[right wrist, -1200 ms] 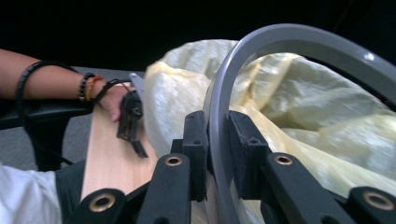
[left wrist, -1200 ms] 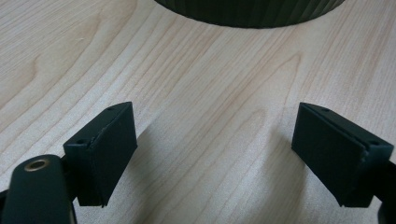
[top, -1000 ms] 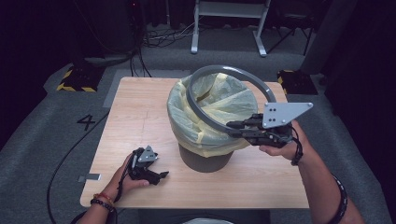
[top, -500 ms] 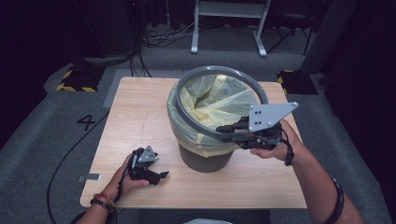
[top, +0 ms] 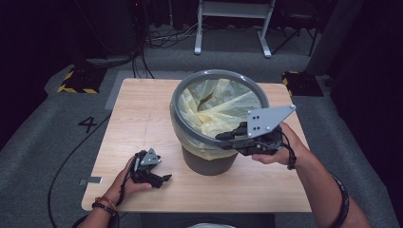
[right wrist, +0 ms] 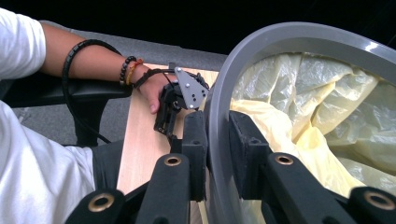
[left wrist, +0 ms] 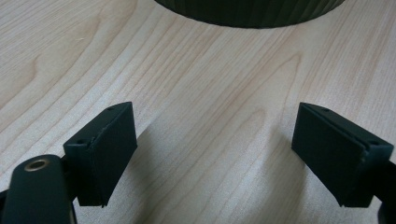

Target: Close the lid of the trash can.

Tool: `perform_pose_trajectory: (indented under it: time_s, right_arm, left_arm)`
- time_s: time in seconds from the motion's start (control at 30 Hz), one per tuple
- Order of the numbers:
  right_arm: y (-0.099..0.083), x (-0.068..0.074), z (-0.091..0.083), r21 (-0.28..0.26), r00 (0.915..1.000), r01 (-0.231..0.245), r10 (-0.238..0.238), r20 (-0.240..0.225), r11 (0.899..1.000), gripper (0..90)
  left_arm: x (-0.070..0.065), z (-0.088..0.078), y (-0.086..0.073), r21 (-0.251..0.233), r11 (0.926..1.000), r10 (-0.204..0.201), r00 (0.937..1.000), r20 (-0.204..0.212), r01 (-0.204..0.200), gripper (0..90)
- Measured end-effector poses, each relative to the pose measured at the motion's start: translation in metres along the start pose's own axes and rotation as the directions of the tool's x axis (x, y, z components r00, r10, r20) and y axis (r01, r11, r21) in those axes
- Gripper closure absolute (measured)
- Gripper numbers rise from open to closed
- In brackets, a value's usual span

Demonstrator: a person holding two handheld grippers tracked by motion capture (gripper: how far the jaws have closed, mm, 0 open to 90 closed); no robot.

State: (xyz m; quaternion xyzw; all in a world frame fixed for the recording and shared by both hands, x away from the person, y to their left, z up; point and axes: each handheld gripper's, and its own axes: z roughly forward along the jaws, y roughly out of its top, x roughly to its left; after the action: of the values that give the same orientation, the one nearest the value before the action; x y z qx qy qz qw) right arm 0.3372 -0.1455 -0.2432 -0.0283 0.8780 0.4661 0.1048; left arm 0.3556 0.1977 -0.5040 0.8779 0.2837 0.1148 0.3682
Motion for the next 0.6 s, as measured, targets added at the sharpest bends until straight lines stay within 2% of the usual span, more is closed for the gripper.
perform_pose_trajectory:
  time_s: [0.33, 0.6]
  right_arm:
    - [0.008, -0.007, 0.010, 0.012, 0.9996, -0.012, 0.012, -0.024, 1.000, 76.9]
    - [0.011, -0.013, 0.016, 0.015, 0.9973, -0.051, 0.052, -0.052, 0.999, 76.4]
  left_arm:
    - [0.000, 0.000, 0.000, 0.000, 1.0000, 0.000, 1.0000, 0.000, 0.000, 13.9]
    - [0.000, 0.000, 0.000, 0.000, 1.0000, 0.000, 1.0000, 0.000, 0.000, 13.9]
